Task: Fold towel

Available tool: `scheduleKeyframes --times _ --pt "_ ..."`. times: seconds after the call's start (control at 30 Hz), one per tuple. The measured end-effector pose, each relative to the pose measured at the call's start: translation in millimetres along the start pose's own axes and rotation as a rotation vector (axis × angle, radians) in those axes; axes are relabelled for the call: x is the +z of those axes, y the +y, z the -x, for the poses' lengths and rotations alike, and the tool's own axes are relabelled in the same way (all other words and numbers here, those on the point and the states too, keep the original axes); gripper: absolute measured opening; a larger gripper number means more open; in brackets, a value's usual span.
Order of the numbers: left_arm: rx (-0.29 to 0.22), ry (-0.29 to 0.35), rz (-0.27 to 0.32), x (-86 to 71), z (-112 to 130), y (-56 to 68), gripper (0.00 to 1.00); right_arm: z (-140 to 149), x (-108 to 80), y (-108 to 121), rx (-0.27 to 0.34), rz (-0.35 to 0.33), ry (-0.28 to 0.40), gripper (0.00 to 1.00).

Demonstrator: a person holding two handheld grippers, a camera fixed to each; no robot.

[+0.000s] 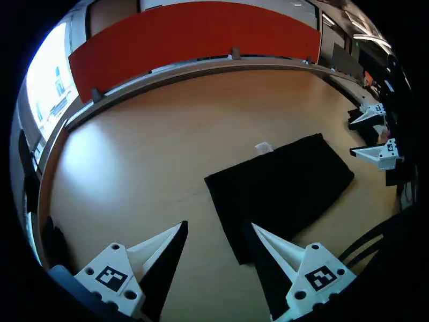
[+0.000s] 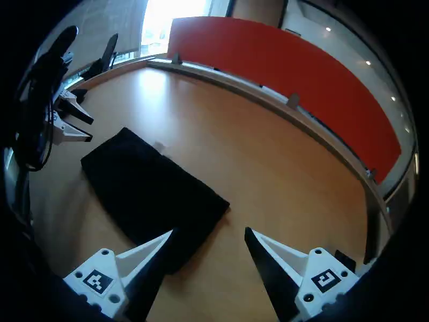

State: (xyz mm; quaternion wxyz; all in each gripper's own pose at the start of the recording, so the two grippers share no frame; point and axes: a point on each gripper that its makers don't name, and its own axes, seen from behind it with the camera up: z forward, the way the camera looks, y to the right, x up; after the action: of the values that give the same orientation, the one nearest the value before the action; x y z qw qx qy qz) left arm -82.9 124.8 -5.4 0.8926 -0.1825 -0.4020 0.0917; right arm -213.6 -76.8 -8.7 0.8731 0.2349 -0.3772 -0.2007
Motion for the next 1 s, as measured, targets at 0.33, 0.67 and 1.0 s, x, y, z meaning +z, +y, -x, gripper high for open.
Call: scheduleKeyframes --times 0.33,0.67,1.0 --pt "-0.029 -0.006 -0.004 -11.7 19.6 9.0 0.76 9.6 -15.3 -8.4 0.037 0.005 0.014 0.94" --pt "-0.076 0.013 -0.036 -20.5 24.0 3.7 0.76 10.0 -19.5 -12.1 0.063 0.002 0.021 0.94" --pt "-0.156 0.028 -0.074 -35.4 35.5 -1.5 0.76 8.7 -19.6 -17.6 0.063 -0.01 0.027 0.94"
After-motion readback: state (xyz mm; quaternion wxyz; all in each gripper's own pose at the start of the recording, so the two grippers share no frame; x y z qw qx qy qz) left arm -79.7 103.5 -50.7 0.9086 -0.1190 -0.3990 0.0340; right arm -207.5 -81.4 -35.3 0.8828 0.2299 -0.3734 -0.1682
